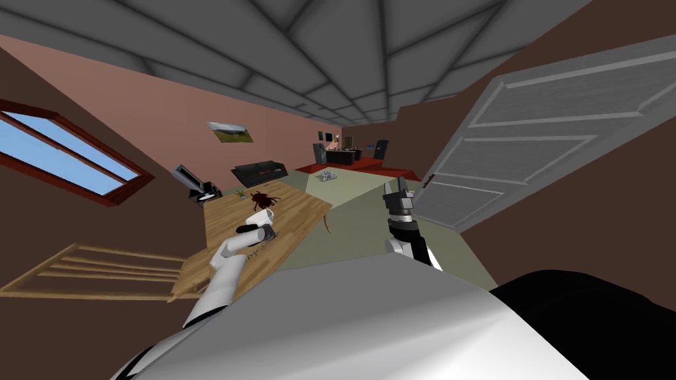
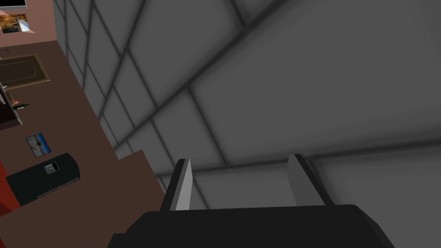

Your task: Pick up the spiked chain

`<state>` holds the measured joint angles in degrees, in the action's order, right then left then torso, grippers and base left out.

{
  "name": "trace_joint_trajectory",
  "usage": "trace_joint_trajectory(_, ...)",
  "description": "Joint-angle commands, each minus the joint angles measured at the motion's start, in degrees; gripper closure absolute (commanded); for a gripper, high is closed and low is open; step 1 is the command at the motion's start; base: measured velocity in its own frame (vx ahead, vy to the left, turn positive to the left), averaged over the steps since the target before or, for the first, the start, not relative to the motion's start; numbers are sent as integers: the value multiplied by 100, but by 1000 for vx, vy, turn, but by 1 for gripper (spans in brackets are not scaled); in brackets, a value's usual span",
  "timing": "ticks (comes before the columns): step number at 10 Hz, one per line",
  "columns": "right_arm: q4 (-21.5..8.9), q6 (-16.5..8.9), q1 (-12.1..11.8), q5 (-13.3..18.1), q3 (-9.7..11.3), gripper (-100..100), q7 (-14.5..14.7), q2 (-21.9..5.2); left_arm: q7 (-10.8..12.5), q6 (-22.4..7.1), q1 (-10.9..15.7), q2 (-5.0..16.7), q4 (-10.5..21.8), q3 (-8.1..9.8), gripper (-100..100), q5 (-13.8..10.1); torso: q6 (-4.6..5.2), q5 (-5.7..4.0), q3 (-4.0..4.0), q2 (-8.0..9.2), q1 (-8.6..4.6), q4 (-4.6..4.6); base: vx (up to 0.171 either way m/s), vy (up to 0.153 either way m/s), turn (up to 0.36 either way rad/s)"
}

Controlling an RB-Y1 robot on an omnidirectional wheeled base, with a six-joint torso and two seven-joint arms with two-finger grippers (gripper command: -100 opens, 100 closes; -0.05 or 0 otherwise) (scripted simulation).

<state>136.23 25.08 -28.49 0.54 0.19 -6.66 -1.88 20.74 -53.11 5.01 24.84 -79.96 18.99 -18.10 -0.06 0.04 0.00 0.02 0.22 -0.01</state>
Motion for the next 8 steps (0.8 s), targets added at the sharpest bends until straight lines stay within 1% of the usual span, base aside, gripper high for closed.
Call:
trace_joint_trajectory(1,0,0,0,0,0,0,0,0,77,-286,11,104,286,137,-100,-12,0,0,0,0,0,0,11,62,-196)
trace_joint_trajectory(2,0,0,0,0,0,0,0,0,77,-333,11,104,324,137,-100,-12,0,1,1,1,4,0,8,56,-43)
trace_joint_trajectory(3,0,0,-1,0,0,0,0,0,124,-514,18,159,492,214,-100,-5,-4,1,2,3,2,1,8,47,-98)
trace_joint_trajectory(4,0,0,0,0,0,0,0,0,124,-514,18,159,492,214,-100,-5,0,-1,2,2,-1,1,6,33,-53)
trace_joint_trajectory(6,0,0,0,0,0,0,0,0,210,-844,29,262,792,352,-100,5,-1,-1,1,2,-6,1,10,50,-132)
trace_joint_trajectory(8,0,0,-1,0,0,0,0,0,280,-1128,29,343,1044,460,-100,7,-2,2,-1,-2,7,0,22,79,-113)
